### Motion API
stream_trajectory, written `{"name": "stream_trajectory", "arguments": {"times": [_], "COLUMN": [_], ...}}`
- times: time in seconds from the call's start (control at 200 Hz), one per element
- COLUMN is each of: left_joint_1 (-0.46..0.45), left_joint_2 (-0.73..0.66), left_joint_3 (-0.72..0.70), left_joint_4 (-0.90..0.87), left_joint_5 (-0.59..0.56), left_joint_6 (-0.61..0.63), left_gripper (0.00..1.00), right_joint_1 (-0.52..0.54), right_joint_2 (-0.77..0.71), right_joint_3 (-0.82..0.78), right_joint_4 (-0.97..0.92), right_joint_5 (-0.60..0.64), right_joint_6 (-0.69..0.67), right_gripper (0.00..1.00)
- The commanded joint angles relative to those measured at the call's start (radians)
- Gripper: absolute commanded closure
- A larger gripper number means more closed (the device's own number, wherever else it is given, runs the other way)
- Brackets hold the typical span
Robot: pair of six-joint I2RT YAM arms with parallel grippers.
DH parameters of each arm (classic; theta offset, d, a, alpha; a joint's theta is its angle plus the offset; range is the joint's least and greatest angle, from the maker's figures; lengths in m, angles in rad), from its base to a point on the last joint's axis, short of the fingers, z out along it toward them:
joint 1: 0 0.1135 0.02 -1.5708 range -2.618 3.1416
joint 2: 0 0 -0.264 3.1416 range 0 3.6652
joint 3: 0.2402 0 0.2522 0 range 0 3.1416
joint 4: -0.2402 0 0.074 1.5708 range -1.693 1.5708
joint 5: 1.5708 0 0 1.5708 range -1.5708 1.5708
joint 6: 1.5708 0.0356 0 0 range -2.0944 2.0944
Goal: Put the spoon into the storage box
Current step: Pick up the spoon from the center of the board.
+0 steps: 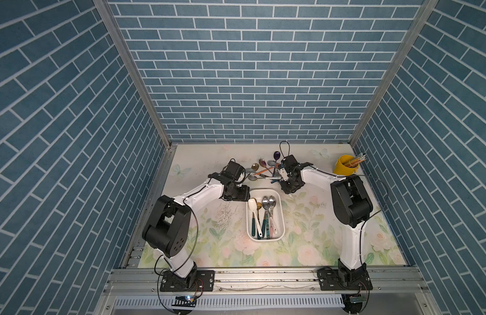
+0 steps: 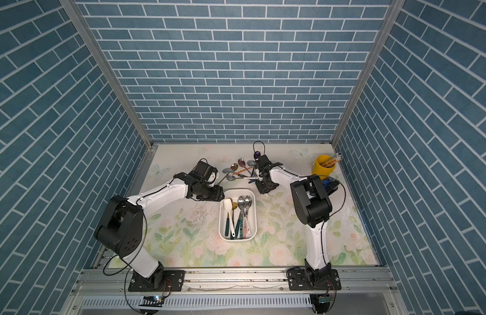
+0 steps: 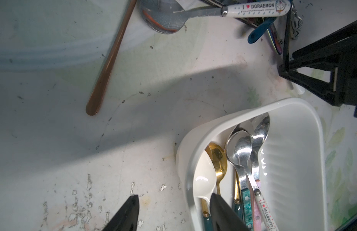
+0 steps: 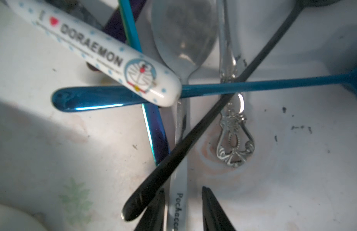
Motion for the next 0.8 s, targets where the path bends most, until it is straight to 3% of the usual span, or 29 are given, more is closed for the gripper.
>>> {"name": "stream_trajectory", "arguments": {"times": [0.0, 0.355, 0.66, 0.795], "left_joint_1": [0.006, 0.012, 0.016, 0.018], "left_joint_2": [0.012, 0.004, -0.001, -0.003], "left_joint_3": [0.028, 0.024, 0.024, 0.023], "left_joint_4": [-0.028, -0.029, -0.011, -0.008], "left_joint_5": [-0.005, -0.007, 0.029, 0.033], "left_joint_6": [0.005, 0.002, -0.007, -0.009], "left_gripper": [0.38, 0.38, 0.38, 0.37], "right_joint_1": [0.019, 0.030, 0.030, 0.030], "right_joint_2": [0.068, 0.017, -0.136, -0.217], "right_joint_3": [0.004, -0.007, -0.096, -0.177], "right_joint_4": [-0.052, -0.114, -0.207, -0.241], "right_joint_5": [0.024, -0.033, -0.263, -0.292], "right_joint_6": [-0.009, -0.021, 0.003, 0.037], "right_gripper": [0.75, 0.90, 0.91, 0.91]}}
